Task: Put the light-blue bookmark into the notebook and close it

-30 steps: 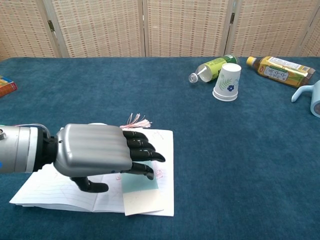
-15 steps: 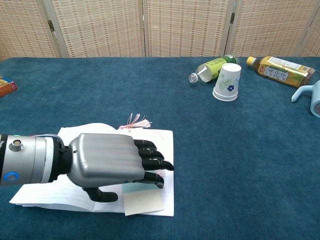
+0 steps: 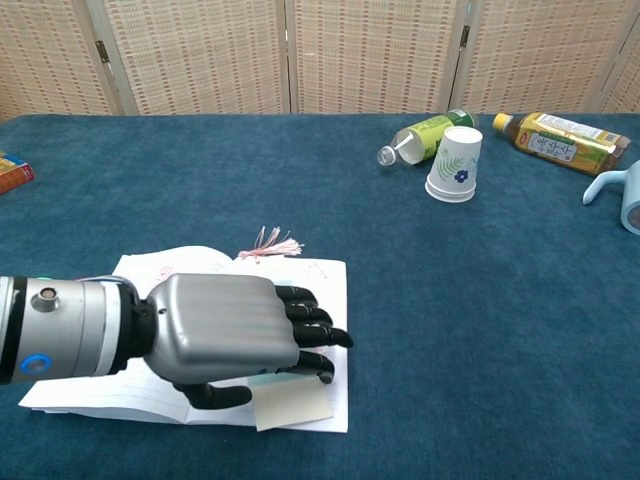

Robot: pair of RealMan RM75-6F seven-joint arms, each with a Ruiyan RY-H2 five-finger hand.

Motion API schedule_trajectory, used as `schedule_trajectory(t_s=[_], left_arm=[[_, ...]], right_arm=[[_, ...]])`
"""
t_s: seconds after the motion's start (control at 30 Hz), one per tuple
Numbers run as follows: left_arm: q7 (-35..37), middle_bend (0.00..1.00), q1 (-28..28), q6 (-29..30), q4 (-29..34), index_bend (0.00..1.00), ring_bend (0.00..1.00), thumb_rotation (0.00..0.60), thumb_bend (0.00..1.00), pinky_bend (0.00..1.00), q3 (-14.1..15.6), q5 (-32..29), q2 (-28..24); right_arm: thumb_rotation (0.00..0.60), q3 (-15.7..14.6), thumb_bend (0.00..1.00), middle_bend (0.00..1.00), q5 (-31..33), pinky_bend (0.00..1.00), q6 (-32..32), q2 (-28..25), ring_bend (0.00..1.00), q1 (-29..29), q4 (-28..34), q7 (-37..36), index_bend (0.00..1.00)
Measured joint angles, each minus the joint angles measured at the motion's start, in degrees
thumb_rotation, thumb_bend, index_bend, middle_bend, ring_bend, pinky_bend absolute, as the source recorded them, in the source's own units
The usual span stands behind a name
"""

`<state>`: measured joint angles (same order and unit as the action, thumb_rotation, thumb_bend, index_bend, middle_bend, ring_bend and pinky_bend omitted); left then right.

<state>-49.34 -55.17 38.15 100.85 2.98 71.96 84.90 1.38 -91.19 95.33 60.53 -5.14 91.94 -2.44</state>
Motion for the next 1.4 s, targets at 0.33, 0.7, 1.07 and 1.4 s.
schedule_trajectory(t_s=[0.33, 0.7, 1.07, 1.4], left_arm=[[-2.0, 0.0, -1.2, 2.0, 3.0, 0.18, 0.0, 0.6, 0.53, 0.09, 1.4, -3.7, -1.5], [-5.2, 0.0, -3.1, 3.9, 2.9, 0.19, 0.0, 0.6, 0.53, 0.09, 1.7, -8.3, 0.2], [-8.3, 0.0, -5.3, 6.6, 2.7, 0.2, 0.0, 0.6, 0.53, 0.09, 2.5, -14.1, 1.8], [-9.8, 0.0, -6.1, 9.5, 4.1, 0.24, 0.0, 0.6, 0.54, 0.09, 4.4, -15.1, 1.1]], right_arm=[[0.6, 0.0, 0.21, 0.18, -0.2, 0.2, 0.2, 0.2, 0.14, -0.1, -0.7, -0.8, 0.14], [0.6, -0.1, 0.21, 0.18, -0.2, 0.2, 0.8, 0.3, 0.14, -0.6, -1.3, -1.6, 0.14], [0.6, 0.0, 0.21, 0.18, -0.1, 0.2, 0.8, 0.4, 0.14, -0.6, -1.9, -2.3, 0.14], [0.6, 0.0, 0.21, 0.18, -0.1, 0.2, 0.5, 0.6, 0.14, -0.6, -2.2, -2.6, 0.14]])
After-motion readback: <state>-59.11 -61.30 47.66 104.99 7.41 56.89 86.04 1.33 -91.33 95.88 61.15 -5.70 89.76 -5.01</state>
